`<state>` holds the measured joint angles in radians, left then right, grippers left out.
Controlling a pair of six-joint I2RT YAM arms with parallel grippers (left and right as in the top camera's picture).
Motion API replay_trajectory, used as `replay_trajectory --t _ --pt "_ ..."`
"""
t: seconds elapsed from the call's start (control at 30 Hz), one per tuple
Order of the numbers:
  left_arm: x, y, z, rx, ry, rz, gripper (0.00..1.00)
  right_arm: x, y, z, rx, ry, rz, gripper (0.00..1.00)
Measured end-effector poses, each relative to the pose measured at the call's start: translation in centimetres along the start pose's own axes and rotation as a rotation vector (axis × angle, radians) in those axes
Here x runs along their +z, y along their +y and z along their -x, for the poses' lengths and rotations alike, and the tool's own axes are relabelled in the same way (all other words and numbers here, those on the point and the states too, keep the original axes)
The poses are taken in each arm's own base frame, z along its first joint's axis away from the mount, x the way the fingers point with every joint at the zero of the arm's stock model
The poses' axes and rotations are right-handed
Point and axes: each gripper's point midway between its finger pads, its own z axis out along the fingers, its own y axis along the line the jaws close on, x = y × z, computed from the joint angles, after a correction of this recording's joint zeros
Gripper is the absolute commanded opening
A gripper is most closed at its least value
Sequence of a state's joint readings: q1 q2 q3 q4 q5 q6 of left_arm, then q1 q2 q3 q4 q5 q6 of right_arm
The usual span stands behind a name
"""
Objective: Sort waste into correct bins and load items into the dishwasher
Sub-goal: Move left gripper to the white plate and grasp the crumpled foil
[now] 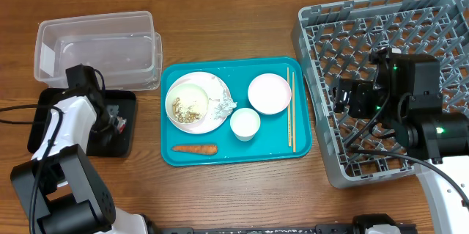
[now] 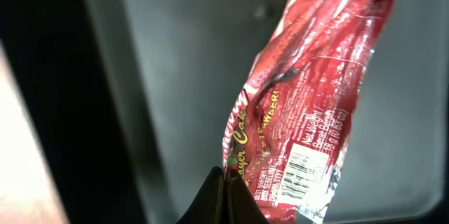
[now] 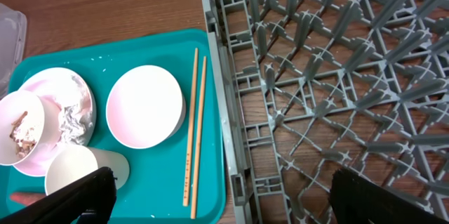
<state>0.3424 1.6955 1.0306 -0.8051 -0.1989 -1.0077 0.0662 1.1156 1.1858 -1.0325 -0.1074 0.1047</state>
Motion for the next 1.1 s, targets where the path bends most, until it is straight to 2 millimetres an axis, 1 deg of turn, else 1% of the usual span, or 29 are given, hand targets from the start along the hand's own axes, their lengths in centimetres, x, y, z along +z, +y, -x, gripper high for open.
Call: replay_trajectory --t 0.1,0.17,0.23,0.43,0.5,0.57,0.67,0.7,0.77,0.8,0.83,0.87,0.93,1.0,1.03,1.1 --pt "-0.9 0.3 0.0 0.038 0.007 0.012 0.04 0.0 0.0 0.0 0.000 0.000 0.000 1.00" --pt "-2.3 -0.1 0.6 0.056 -0.009 -0.013 0.04 0.0 0.0 0.0 0.000 0.000 0.000 1.00" --pt "-4.6 -0.8 1.6 0.066 -0.042 -0.060 0.04 0.0 0.0 0.0 0.000 0.000 0.000 1.00" --pt "-12.8 -4.4 5.4 0.086 -0.193 -0.293 0.04 0.0 0.0 0.0 0.000 0.000 0.001 1.00" --pt "-15.1 -6.1 6.6 0.098 -0.246 -0.388 0.04 0.0 0.0 0.0 0.000 0.000 0.000 1.00" --pt "-16.9 -8.0 7.7 0.113 -0.301 -0.477 0.04 0.0 0.0 0.0 0.000 0.000 0.001 1.00" --pt "-18.1 -10.1 8.2 0.139 -0.348 -0.556 0.04 0.0 0.0 0.0 0.000 0.000 0.000 1.00" --pt "-18.4 -11.0 8.3 0.147 -0.364 -0.583 0.04 0.0 0.0 0.0 0.000 0.000 0.000 1.00" --pt "-18.2 -12.6 8.4 0.166 -0.376 -0.614 0.04 0.0 0.0 0.0 0.000 0.000 0.000 1.00" --pt "-17.7 -13.4 8.2 0.176 -0.374 -0.619 0.06 0.0 0.0 0.0 -0.001 0.001 0.001 1.00" --pt "-17.1 -14.1 8.1 0.187 -0.367 -0.619 0.12 0.0 0.0 0.0 -0.001 0.000 0.000 1.00" --pt "-16.2 -14.7 7.9 0.196 -0.358 -0.613 0.13 0.0 0.0 0.0 0.000 0.000 0.000 1.00" --pt "-14.1 -15.5 7.4 0.218 -0.331 -0.586 0.25 0.0 0.0 0.0 0.000 0.000 0.001 1.00" --pt "-12.3 -15.9 6.8 0.245 -0.301 -0.558 0.30 0.0 0.0 0.0 0.000 0.000 0.000 1.00" --pt "-11.6 -16.1 6.5 0.255 -0.287 -0.550 0.33 0.0 0.0 0.0 0.000 0.000 0.000 1.00" --pt "-11.3 -16.3 6.2 0.273 -0.272 -0.553 0.38 0.0 0.0 0.0 0.000 0.000 0.000 1.00"
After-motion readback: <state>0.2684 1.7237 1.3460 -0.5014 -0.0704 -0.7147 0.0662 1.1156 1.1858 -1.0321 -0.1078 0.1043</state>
